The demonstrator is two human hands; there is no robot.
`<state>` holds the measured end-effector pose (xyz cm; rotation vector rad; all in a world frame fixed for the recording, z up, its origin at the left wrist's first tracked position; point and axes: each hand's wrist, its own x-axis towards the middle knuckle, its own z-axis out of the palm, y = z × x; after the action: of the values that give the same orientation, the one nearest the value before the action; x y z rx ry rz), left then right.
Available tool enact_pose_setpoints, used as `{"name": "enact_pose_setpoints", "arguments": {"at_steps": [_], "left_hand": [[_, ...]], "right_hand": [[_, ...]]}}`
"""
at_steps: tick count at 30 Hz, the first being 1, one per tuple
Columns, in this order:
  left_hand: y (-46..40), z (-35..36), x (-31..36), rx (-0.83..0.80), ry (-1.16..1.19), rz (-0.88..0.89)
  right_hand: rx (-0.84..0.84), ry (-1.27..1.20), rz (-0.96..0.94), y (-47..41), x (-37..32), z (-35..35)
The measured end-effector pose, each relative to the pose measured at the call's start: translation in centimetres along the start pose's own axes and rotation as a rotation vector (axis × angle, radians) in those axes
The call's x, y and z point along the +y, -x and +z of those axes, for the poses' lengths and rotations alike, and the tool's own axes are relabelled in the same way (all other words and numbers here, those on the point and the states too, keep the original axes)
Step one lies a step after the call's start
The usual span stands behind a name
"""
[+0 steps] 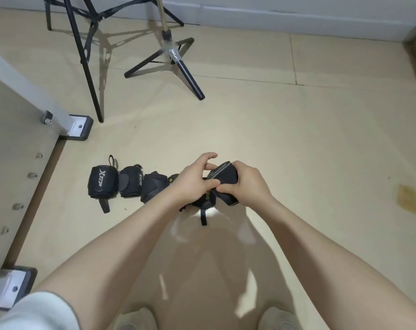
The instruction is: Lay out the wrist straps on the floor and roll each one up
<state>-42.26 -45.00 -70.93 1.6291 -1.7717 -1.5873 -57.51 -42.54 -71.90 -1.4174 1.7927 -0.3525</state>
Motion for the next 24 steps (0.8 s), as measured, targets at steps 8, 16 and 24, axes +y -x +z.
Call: {"name": "enact_pose_setpoints", "arguments": {"at_steps": [8, 16, 24], "left_hand": [[-0.7, -1.1, -9.5, 0.326, -0.17, -0.215], [-0.3, -3.9, -14.6, 0.46, -0.294, -0.26], [-1.3, -8.6, -16.9, 0.652, -0.182, -0.443]], "right_hand": [[0.016, -0.457, 0.394, -4.0, 9.8, 6.5], [0.221, 0.148, 0.159, -3.3, 7.5, 9.0], [-0.04, 0.407, -0.175, -5.7, -0.7, 14.3]]}}
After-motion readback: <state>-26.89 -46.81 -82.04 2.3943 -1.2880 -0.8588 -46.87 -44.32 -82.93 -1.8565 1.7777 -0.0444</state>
